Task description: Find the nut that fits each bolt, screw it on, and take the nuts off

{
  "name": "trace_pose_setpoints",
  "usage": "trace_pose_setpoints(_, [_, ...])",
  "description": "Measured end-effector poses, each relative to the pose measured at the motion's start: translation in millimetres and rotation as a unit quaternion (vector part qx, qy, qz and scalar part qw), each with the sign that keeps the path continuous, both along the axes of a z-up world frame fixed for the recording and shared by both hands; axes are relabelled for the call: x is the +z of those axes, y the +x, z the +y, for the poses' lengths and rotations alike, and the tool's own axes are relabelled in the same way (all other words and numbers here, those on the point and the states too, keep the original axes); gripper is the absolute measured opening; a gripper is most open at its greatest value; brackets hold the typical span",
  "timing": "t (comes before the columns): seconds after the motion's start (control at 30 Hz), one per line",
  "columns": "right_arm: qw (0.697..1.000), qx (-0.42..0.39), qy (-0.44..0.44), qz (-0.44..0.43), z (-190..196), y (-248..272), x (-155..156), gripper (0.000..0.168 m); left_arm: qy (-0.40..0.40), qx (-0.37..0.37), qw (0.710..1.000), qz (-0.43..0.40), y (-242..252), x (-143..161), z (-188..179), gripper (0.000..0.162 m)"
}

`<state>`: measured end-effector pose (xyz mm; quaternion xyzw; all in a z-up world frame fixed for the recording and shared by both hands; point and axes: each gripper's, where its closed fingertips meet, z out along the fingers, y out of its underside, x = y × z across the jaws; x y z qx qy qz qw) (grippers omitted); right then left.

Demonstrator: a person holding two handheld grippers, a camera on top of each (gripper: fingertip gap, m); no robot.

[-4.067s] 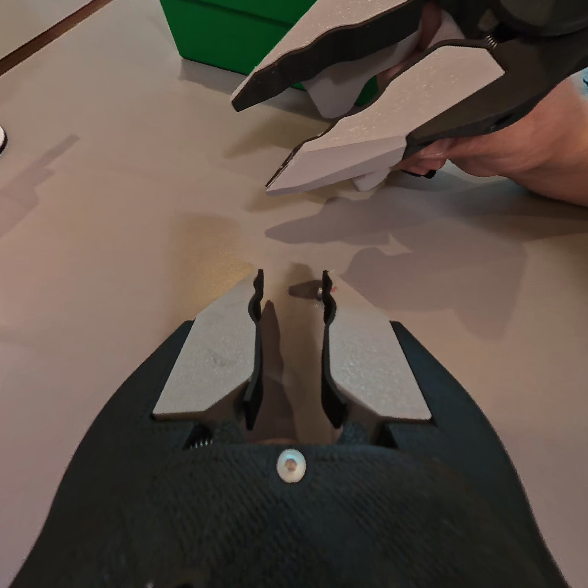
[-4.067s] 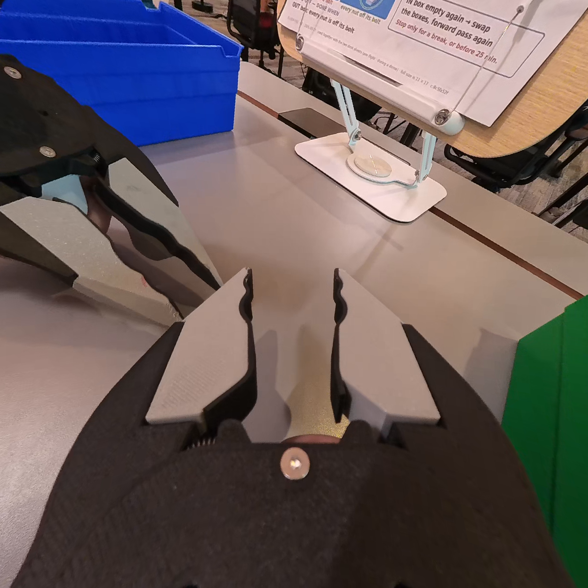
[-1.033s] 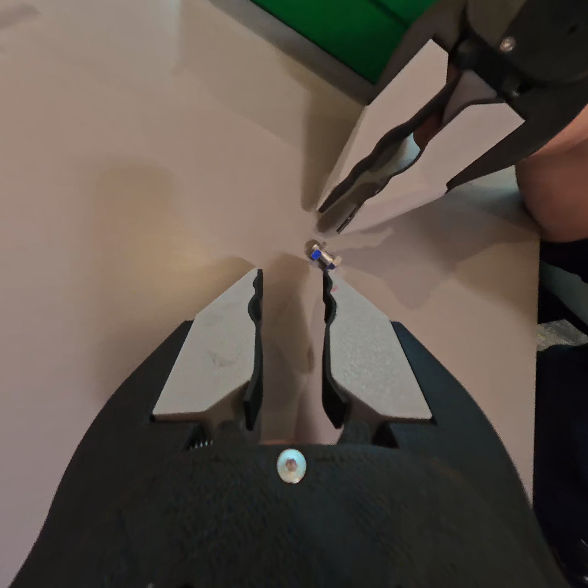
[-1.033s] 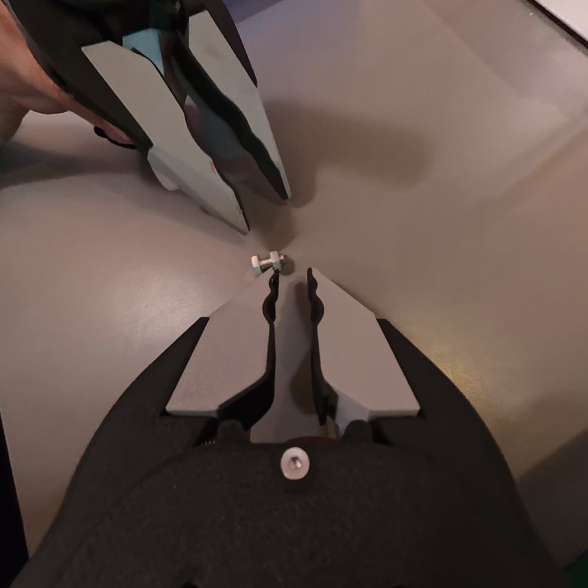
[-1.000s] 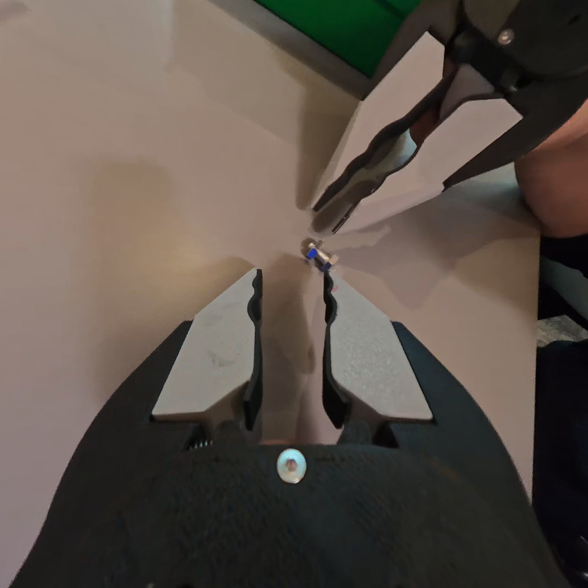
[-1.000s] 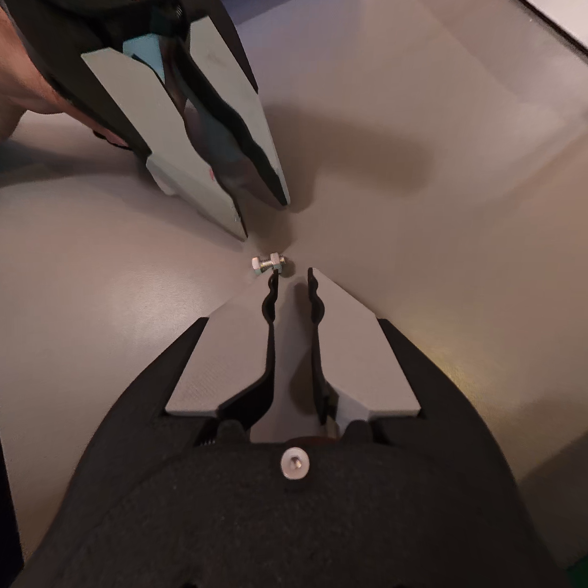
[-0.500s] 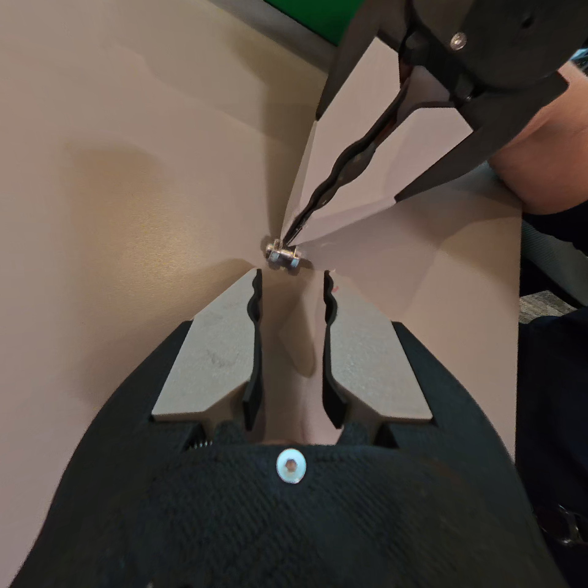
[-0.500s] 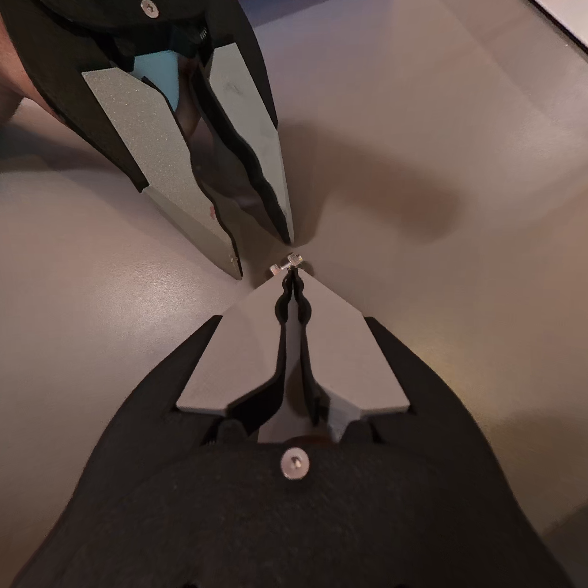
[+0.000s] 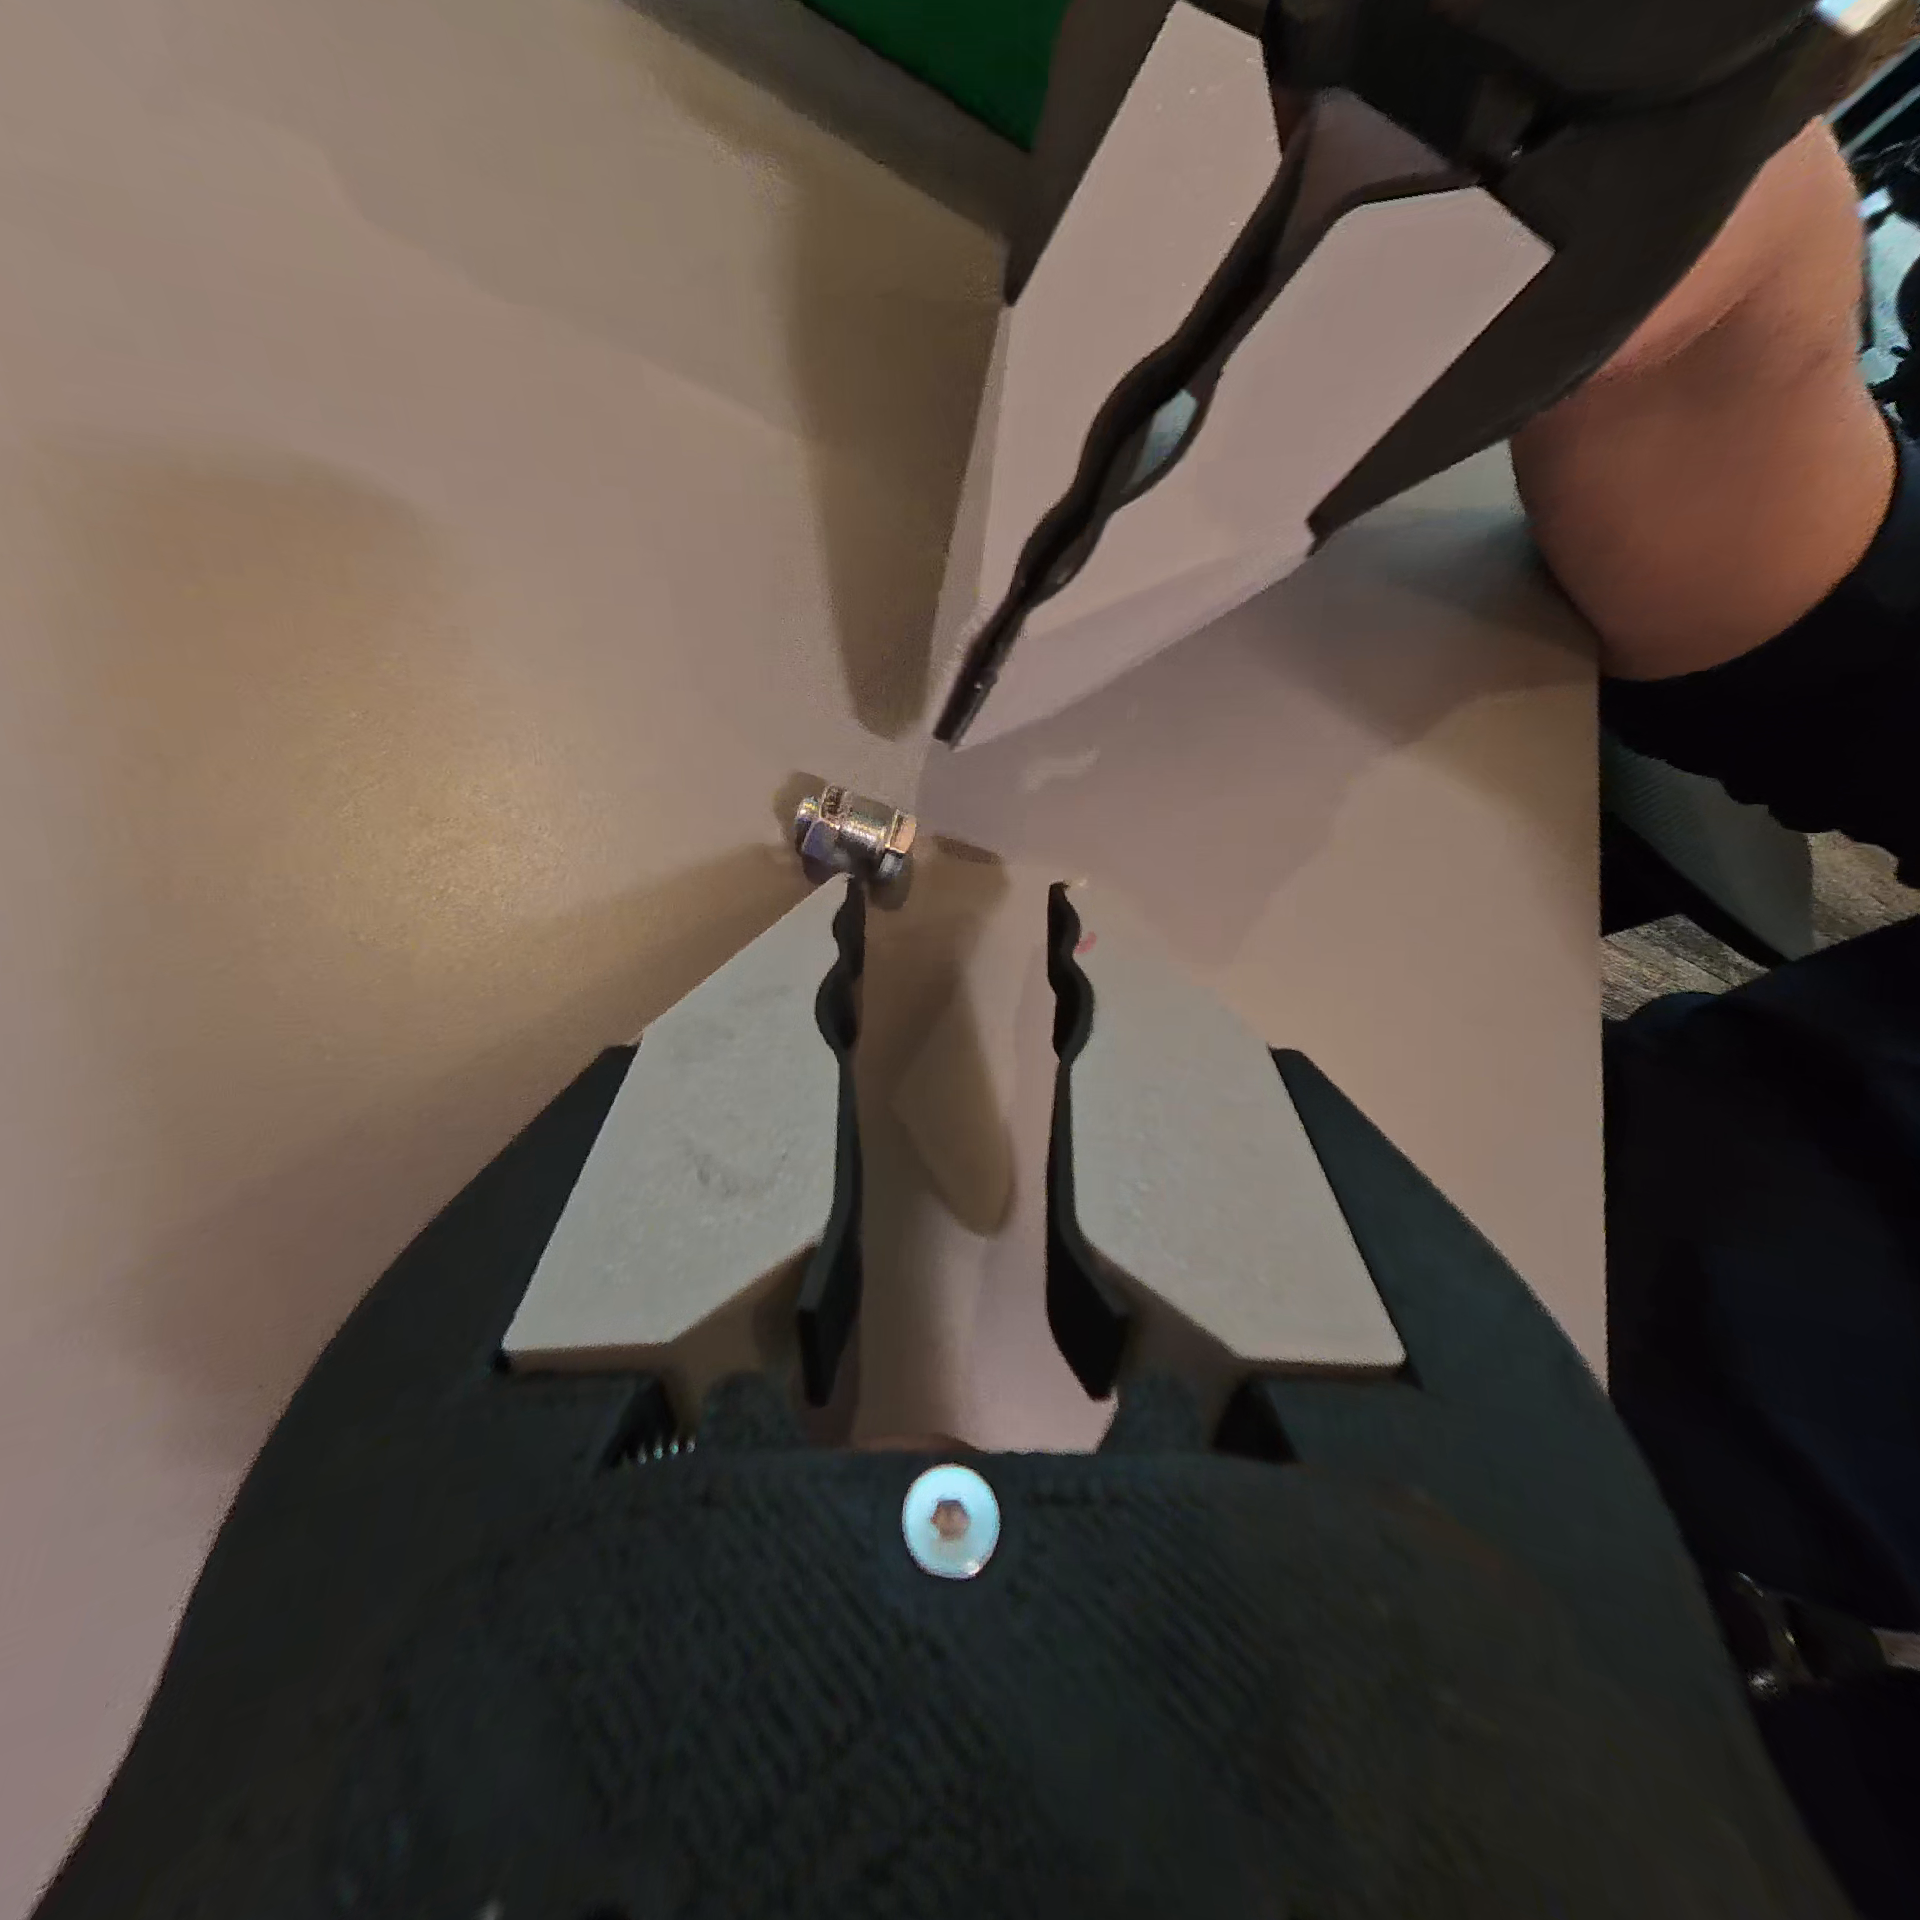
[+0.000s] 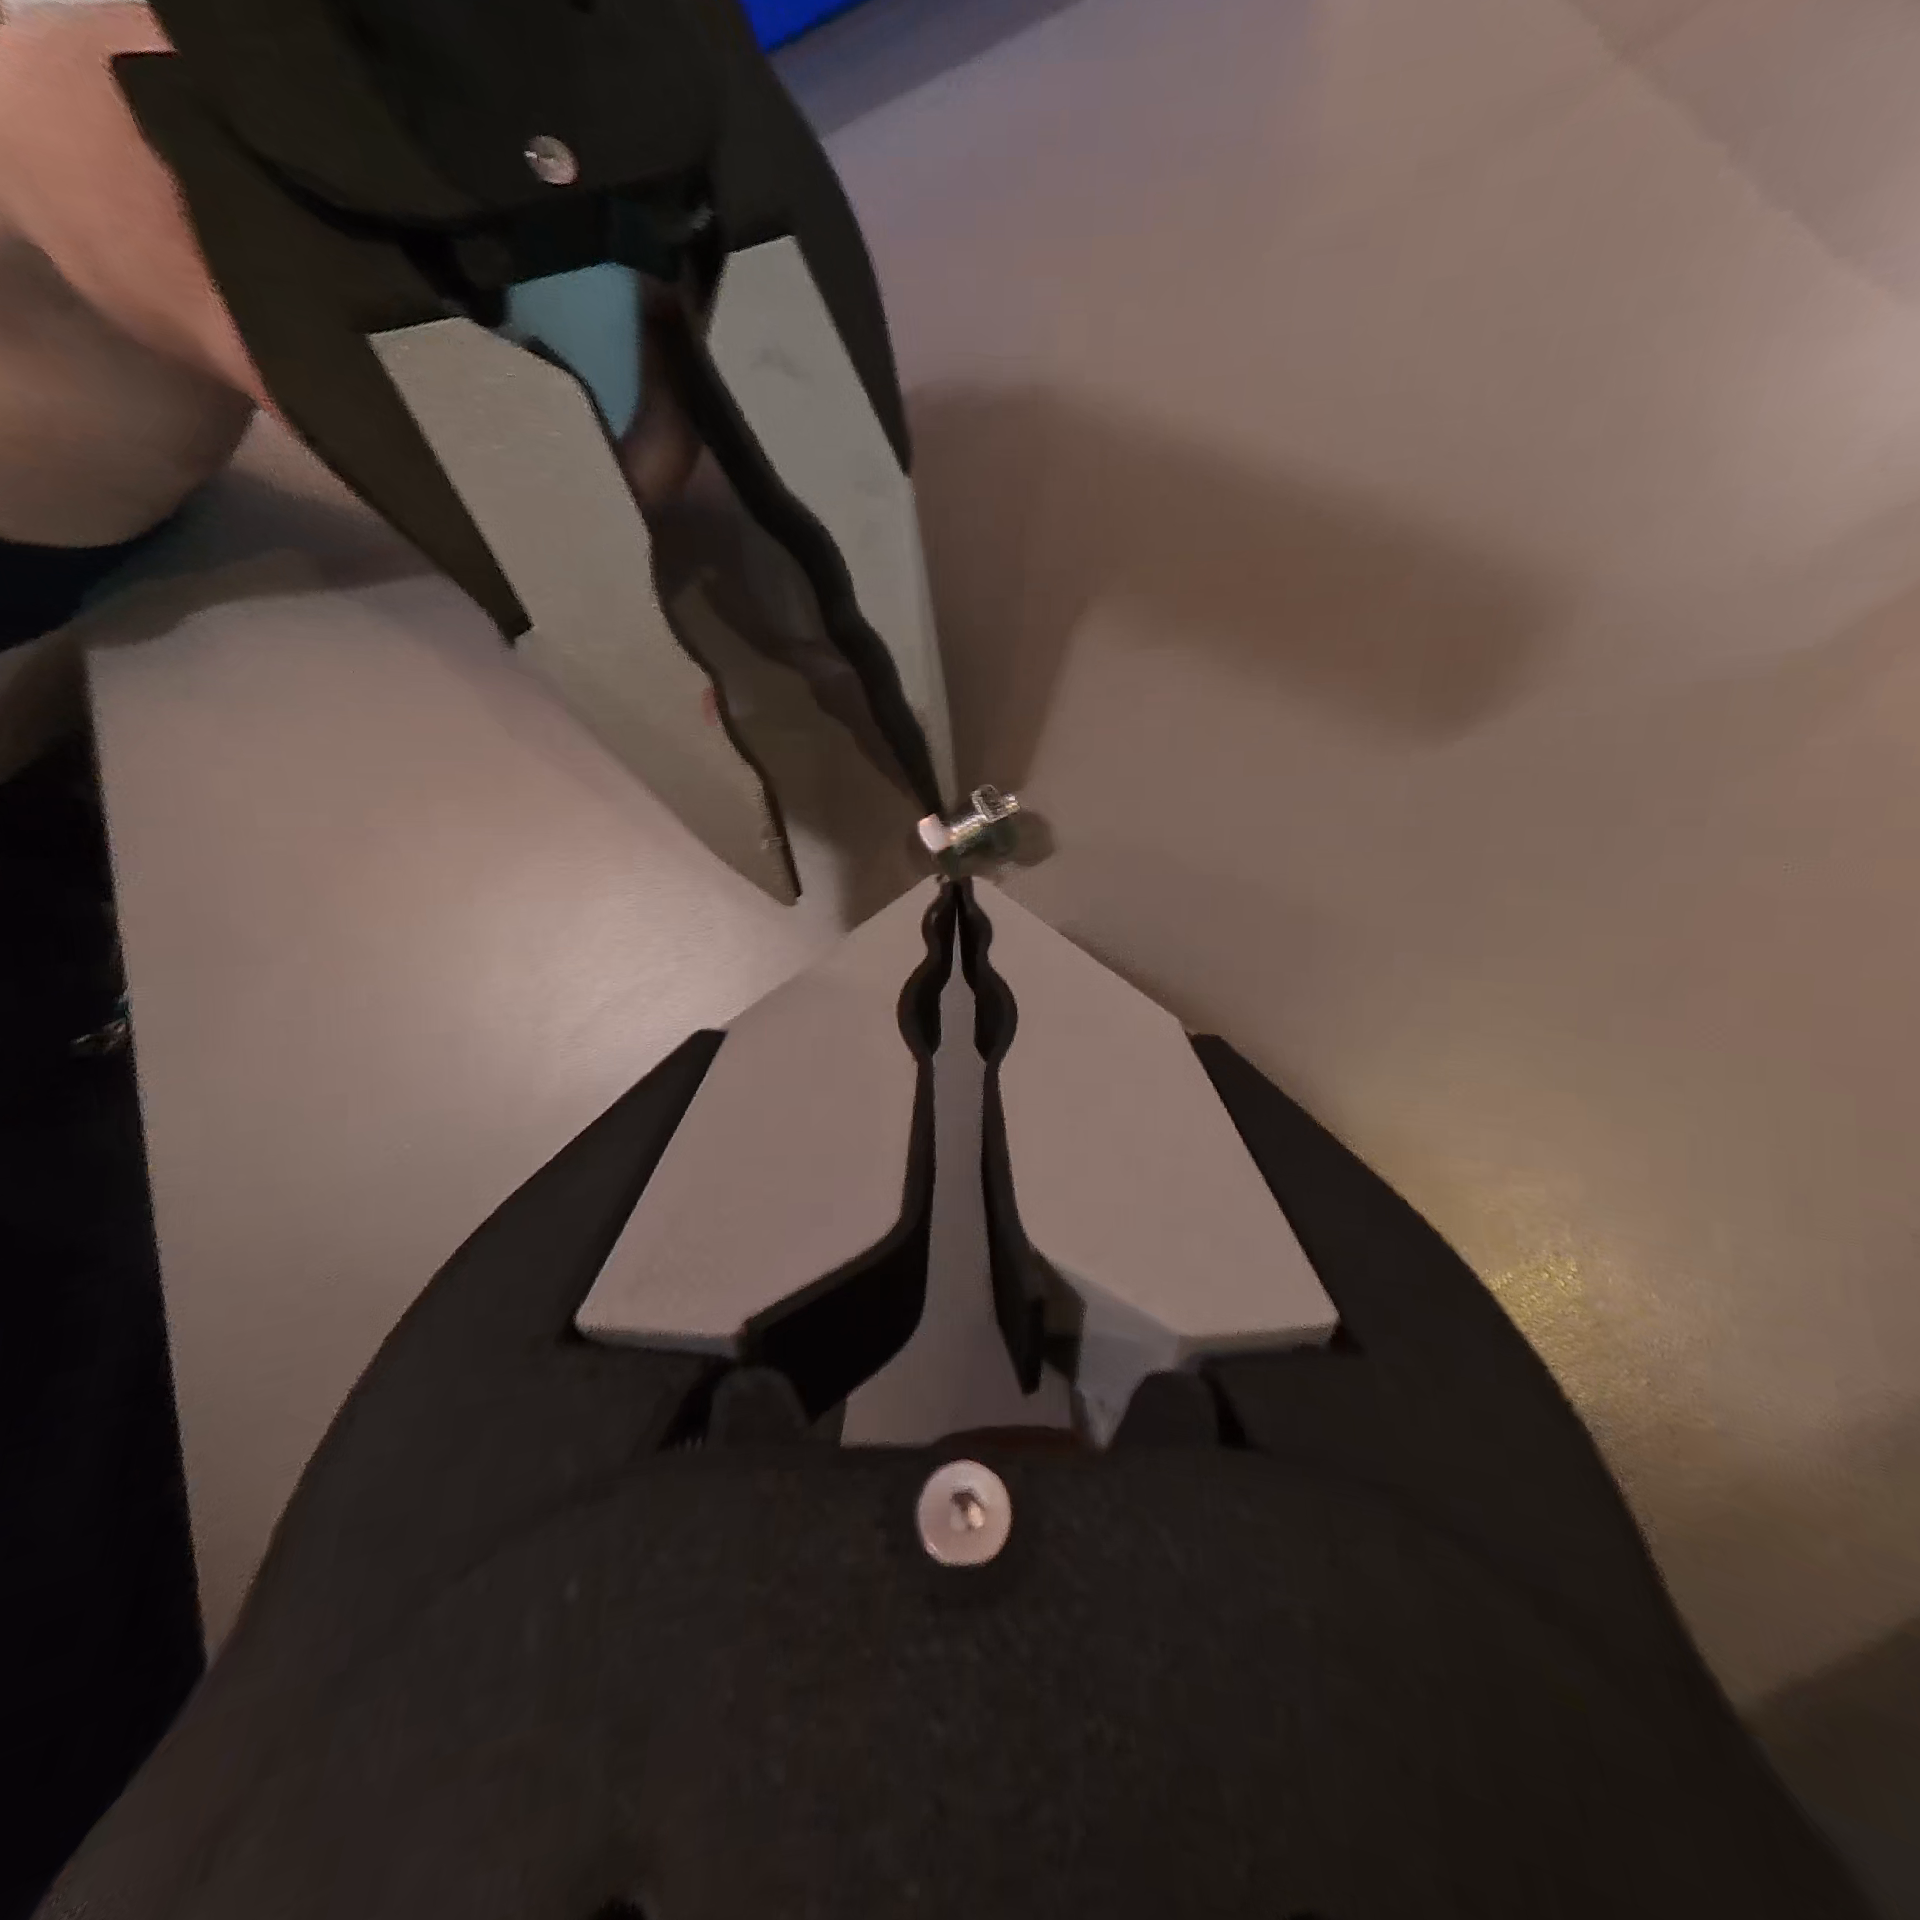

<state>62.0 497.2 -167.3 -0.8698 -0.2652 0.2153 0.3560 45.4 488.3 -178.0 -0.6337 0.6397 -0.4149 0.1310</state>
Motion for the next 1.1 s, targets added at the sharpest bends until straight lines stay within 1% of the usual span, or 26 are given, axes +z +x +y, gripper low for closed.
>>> trace_pose_setpoints(0.1, [1.000, 0.013, -0.008, 0.005, -3, -6, -2, 0.000, -0.003, -0.001, 1.000, 0.000, 0, 0, 0, 0.033])
trace_pose_setpoints(0.23, [0.999, -0.030, -0.011, -0.038, 9, 4, -17, 0.000, -0.002, -0.013, 1.000, -0.006, 3, 0, -7, 0.034])
trace_pose_setpoints(0.27, [0.999, -0.032, -0.008, -0.033, 12, 3, -17, 0.000, 0.003, -0.015, 1.000, -0.007, 4, 0, -8, 0.034])
trace_pose_setpoints(0.3, [0.999, -0.036, -0.002, -0.027, 15, 2, -16, 0.000, 0.010, -0.016, 1.000, -0.007, 5, 0, -9, 0.032])
trace_pose_setpoints(0.4, [0.998, -0.049, 0.018, -0.021, 25, 1, -12, 0.000, 0.017, -0.015, 1.000, -0.010, 9, 0, -9, 0.033])
trace_pose_setpoints(0.47, [0.998, -0.052, 0.033, -0.002, 29, -1, -4, 0.005, 0.007, -0.020, 1.000, -0.016, 9, 3, -13, 0.035])
trace_pose_setpoints(0.53, [0.996, -0.068, 0.053, -0.003, 33, 6, 3, 0.009, 0.001, -0.022, 0.999, -0.024, 8, 8, -13, 0.035])
trace_pose_setpoints(0.63, [0.997, -0.062, 0.056, 0.002, 28, 9, 8, 0.016, 0.002, 0.005, 0.999, -0.032, 3, 16, 3, 0.035])
trace_pose_setpoints(0.73, [0.998, -0.037, 0.059, -0.013, 20, 4, 10, 0.017, -0.023, 0.055, 0.997, -0.052, -3, 30, 28, 0.035])
trace_pose_setpoints(0.8, [0.997, -0.016, 0.054, -0.045, 14, 0, 4, 0.016, -0.032, 0.110, 0.991, -0.066, -8, 38, 54, 0.035])
trace_pose_setpoints(0.87, [0.993, -0.014, 0.059, -0.097, 15, 3, -4, 0.017, -0.043, 0.144, 0.985, -0.084, -12, 44, 72, 0.035])
trace_pose_setpoints(0.93, [0.992, -0.004, 0.055, -0.111, 14, 1, -11, 0.020, -0.057, 0.151, 0.982, -0.093, -14, 48, 76, 0.035])
trace_pose_setpoints(1.03, [0.993, 0.005, 0.043, -0.106, 13, -2, -18, 0.024, -0.049, 0.143, 0.984, -0.088, -14, 46, 73, 0.035])
trace_pose_setpoints(1.07, [0.993, 0.007, 0.043, -0.106, 13, -3, -19, 0.024, -0.046, 0.138, 0.986, -0.087, -13, 46, 70, 0.035])
trace_pose_setpoints(1.1, [0.994, 0.012, 0.046, -0.102, 13, -5, -19, 0.018, -0.043, 0.132, 0.987, -0.086, -12, 46, 67, 0.036])
